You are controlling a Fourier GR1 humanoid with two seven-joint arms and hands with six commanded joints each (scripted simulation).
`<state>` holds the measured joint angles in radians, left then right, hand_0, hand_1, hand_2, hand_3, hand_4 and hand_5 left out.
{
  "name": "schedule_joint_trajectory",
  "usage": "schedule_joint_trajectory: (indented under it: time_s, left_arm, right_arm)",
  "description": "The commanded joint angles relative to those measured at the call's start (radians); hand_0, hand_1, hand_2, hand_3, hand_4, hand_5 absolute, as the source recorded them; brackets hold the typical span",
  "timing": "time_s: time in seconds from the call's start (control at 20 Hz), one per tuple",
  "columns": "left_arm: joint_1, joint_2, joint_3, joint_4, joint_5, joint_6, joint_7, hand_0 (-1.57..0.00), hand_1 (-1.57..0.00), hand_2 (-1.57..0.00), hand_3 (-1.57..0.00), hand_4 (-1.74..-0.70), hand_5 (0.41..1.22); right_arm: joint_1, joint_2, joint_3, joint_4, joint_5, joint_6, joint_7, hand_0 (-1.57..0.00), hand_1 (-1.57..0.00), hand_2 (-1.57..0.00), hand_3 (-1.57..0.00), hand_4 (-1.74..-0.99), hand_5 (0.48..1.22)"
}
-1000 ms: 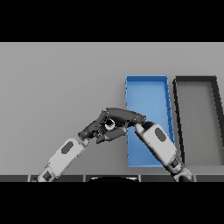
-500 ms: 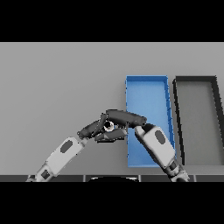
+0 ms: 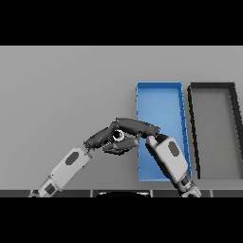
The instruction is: Pick up the blue pipe and place it into the blue bin.
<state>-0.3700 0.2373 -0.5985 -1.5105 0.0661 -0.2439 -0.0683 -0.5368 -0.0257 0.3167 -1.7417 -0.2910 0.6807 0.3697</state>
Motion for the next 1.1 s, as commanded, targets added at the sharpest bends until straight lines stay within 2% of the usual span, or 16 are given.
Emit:
schedule_joint_trajectory:
  time_s: [0.0, 0.2, 0.3, 0.35, 0.5, 0.55, 0.7, 0.8, 0.9, 1.05]
  left_arm:
    - [-0.010, -0.004, 0.006, 0.015, 0.009, -0.004, -0.001, -0.05, -0.04, -0.04, -0.02, -0.83, 0.659]
    - [0.029, -0.002, 0.010, -0.020, 0.046, 0.021, 0.097, -0.02, -0.02, -0.02, -0.01, -0.87, 0.612]
    - [0.029, -0.005, 0.004, -0.018, 0.036, 0.030, 0.098, -0.01, -0.01, -0.01, 0.00, -0.88, 0.593]
    - [0.026, 0.003, 0.008, -0.010, 0.035, 0.027, 0.106, -0.01, -0.01, -0.01, 0.00, -0.88, 0.572]
    - [0.037, 0.016, 0.005, -0.012, 0.036, 0.014, 0.094, 0.00, 0.00, 0.00, 0.00, -0.87, 0.535]
    - [0.031, 0.006, 0.005, -0.006, 0.037, 0.015, 0.098, 0.00, 0.00, 0.00, 0.00, -0.87, 0.529]
    - [0.052, 0.013, -0.002, -0.030, 0.040, 0.019, 0.117, 0.00, 0.00, 0.00, 0.00, -0.87, 0.509]
    - [0.048, 0.014, -0.001, -0.029, 0.039, 0.018, 0.117, 0.00, 0.00, 0.00, 0.00, -0.86, 0.498]
    - [0.048, 0.008, -0.009, -0.045, 0.039, 0.020, 0.122, 0.00, 0.00, 0.00, 0.00, -0.87, 0.486]
    - [0.044, 0.023, -0.003, -0.054, 0.044, 0.013, 0.126, 0.00, 0.00, 0.00, 0.00, -0.86, 0.483]
  right_arm:
    - [0.004, 0.006, -0.004, -0.006, 0.010, -0.001, -0.002, -1.57, -1.57, -1.57, -1.57, -1.485, 1.219]
    - [0.013, 0.031, -0.022, -0.011, 0.010, 0.005, 0.003, -1.57, -1.57, -1.57, -1.57, -1.491, 1.220]
    - [0.005, 0.057, -0.041, -0.002, -0.077, -0.014, 0.086, -1.57, -1.57, -1.57, -1.57, -1.492, 1.221]
    - [0.001, 0.060, -0.058, -0.007, -0.179, -0.030, 0.128, -1.57, -1.57, -1.57, -1.57, -1.492, 1.221]
    - [-0.065, 0.057, -0.093, -0.016, -0.361, -0.128, 0.232, -1.57, -1.57, -1.57, -1.57, -1.494, 1.221]
    - [-0.101, 0.027, -0.093, -0.004, -0.408, -0.163, 0.237, -1.57, -1.57, -1.57, -1.57, -1.494, 1.221]
    - [-0.211, -0.035, -0.111, 0.012, -0.469, -0.253, 0.237, -1.57, -1.57, -1.57, -1.57, -1.492, 1.221]
    - [-0.291, -0.068, -0.149, 0.014, -0.501, -0.264, 0.226, -1.57, -1.57, -1.57, -1.57, -1.494, 1.221]
    - [-0.397, -0.094, -0.194, 0.069, -0.494, -0.246, 0.182, -1.57, -1.57, -1.57, -1.57, -1.495, 1.221]
    - [-0.496, -0.133, -0.279, 0.171, -0.447, -0.305, 0.134, -1.57, -1.57, -1.57, -1.57, -1.496, 1.221]
